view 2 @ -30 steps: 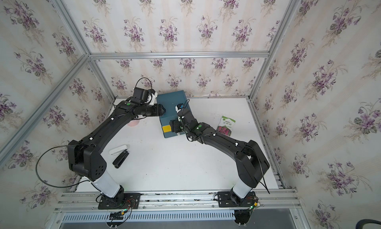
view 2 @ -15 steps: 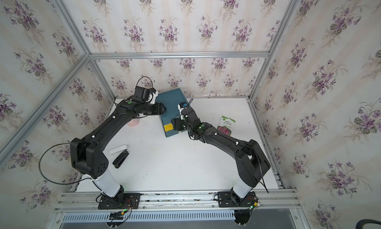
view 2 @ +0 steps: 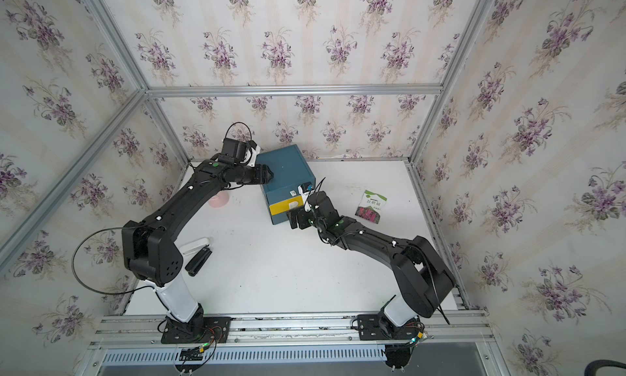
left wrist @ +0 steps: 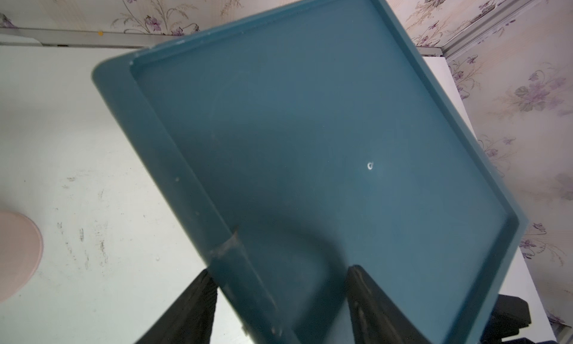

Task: Take the seed bags out of the drawer
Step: Adjust the storage box at the center of the board.

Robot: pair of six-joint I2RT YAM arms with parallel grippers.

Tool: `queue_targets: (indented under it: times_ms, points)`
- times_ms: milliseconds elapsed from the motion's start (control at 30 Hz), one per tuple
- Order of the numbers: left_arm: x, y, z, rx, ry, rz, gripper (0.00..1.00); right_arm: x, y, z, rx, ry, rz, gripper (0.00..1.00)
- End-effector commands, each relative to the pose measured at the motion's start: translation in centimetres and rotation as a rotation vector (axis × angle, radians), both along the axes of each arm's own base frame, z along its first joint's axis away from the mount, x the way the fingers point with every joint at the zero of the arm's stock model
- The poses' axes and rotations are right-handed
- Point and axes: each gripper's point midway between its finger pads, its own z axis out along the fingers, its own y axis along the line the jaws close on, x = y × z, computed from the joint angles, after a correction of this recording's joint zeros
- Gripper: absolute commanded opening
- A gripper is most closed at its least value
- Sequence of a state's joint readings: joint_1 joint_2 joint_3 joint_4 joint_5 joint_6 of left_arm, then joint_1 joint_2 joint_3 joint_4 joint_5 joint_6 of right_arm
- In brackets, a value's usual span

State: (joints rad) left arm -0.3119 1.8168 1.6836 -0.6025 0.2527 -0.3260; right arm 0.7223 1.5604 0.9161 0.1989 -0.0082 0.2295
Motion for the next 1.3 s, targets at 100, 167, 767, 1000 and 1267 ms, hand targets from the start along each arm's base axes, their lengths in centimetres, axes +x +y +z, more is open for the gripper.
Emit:
queue_targets:
  times_ms: [100, 167, 767, 1000, 1267]
  points:
    - [-1.2, 1.5, -3.9, 0.135, 0.113, -0.024, 0.68, 1.0, 0.7, 0.7, 0.036, -0.075, 0.003, 1.0]
    - [-0.9, 1.5, -4.0, 0.137, 0.112, -0.026, 0.68, 1.3, 0.7, 0.3, 0.024, -0.082, -0.002, 1.0]
    - [-1.3, 1.2, -4.1, 0.118, 0.14, -0.04, 0.68, 4.6, 0.7, -1.3, 0.078, -0.169, -0.149, 0.76]
    - [-1.7, 1.2, -4.2, 0.116, 0.15, -0.049, 0.68, 5.3, 1.2, -0.6, 0.079, -0.227, -0.157, 0.73]
    - [-1.7, 1.3, -4.1, 0.126, 0.152, -0.062, 0.68, 5.6, 1.7, -1.2, 0.074, -0.243, -0.148, 0.72]
